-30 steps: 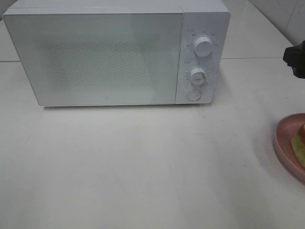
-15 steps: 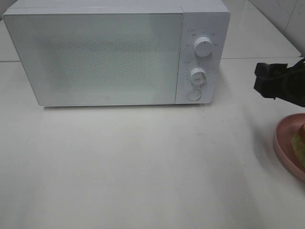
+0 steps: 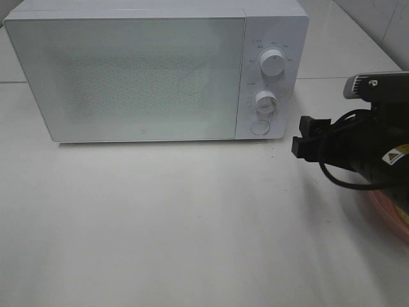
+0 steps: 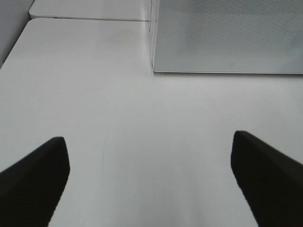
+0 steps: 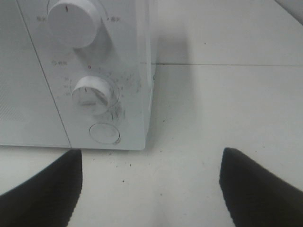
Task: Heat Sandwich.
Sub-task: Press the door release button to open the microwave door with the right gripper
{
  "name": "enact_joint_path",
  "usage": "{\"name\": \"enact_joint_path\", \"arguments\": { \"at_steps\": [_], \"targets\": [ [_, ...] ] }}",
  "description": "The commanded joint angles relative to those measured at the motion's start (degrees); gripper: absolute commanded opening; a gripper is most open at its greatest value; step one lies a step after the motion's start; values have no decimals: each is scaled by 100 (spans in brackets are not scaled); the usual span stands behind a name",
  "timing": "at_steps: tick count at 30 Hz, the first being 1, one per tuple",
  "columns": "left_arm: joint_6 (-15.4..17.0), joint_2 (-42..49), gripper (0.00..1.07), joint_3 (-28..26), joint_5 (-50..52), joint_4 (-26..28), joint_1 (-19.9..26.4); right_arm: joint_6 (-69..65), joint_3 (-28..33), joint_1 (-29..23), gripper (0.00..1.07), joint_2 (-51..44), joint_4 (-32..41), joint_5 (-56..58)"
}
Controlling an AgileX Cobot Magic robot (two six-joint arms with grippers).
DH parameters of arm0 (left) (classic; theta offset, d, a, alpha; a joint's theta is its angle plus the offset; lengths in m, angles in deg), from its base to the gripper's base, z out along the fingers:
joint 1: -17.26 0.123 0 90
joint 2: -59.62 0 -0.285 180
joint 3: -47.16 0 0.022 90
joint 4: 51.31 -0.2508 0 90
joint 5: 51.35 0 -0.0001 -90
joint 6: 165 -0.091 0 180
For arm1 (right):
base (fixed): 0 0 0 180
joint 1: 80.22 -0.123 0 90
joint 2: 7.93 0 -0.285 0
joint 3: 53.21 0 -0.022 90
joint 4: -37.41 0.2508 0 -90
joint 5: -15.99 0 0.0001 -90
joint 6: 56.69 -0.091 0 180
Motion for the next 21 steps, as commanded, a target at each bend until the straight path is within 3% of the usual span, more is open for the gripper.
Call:
{"name": "enact_joint_path", "arguments": {
  "at_steps": [1,10,21],
  "targets": [
    [29,155,87,23,-17,29,-6,52,0,-298,76,235,223,-258],
    [29,155,87,23,-17,29,-6,46,0,-974,76,653,922,-567],
    [29,155,87,23,-17,29,-6,-636,0,-1037,76,653,1003,-567]
  ]
}}
